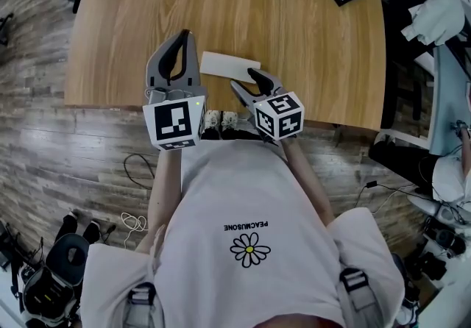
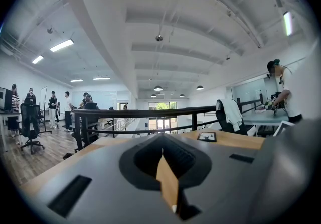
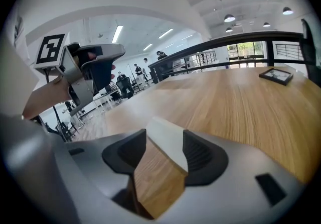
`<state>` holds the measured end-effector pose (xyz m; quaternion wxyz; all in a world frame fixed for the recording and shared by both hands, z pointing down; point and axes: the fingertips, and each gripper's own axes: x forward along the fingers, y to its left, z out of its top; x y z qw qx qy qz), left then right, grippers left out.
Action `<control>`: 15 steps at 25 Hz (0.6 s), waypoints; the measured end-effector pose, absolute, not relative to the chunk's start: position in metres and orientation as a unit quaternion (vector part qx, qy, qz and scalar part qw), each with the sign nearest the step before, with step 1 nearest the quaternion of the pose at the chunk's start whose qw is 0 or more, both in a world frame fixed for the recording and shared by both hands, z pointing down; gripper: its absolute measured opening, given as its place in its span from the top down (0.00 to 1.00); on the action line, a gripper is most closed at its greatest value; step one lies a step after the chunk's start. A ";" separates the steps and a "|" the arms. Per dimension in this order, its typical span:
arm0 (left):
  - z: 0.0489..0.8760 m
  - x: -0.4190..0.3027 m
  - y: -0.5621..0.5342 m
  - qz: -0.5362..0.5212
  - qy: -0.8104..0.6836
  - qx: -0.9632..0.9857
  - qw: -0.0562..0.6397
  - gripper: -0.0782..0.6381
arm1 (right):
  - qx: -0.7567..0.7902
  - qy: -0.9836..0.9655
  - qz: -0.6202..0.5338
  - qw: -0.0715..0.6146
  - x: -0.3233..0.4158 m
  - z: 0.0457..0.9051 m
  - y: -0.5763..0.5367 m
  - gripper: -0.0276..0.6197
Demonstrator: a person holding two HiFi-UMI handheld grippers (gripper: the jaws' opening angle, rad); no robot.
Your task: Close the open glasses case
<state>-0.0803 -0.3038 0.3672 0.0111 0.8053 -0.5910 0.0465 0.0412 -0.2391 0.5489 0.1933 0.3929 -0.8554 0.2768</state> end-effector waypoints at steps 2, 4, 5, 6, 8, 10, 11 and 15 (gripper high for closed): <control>0.365 -0.078 -0.304 0.046 -0.589 0.807 0.008 0.87 | 0.405 -0.861 0.250 0.179 0.042 0.531 -0.254 0.63; 0.362 -0.077 -0.305 0.045 -0.587 0.809 0.004 0.87 | 0.418 -0.871 0.205 0.160 0.042 0.500 -0.274 0.63; 0.359 -0.076 -0.306 0.044 -0.586 0.809 0.001 0.87 | 0.427 -0.874 0.177 0.147 0.043 0.481 -0.284 0.63; 0.356 -0.075 -0.306 0.043 -0.585 0.810 -0.001 0.87 | 0.439 -0.876 0.148 0.134 0.044 0.460 -0.294 0.63; 0.348 -0.072 -0.307 0.038 -0.583 0.812 -0.007 0.87 | 0.464 -0.875 0.087 0.105 0.050 0.417 -0.308 0.67; 0.340 -0.069 -0.306 0.032 -0.581 0.813 -0.016 0.87 | 0.482 -0.872 0.036 0.076 0.054 0.377 -0.313 0.71; 0.335 -0.068 -0.306 0.029 -0.581 0.813 -0.021 0.87 | 0.487 -0.871 0.015 0.063 0.055 0.360 -0.313 0.72; 0.316 -0.064 -0.306 0.013 -0.578 0.815 -0.043 0.87 | 0.509 -0.859 -0.056 0.017 0.061 0.309 -0.299 0.86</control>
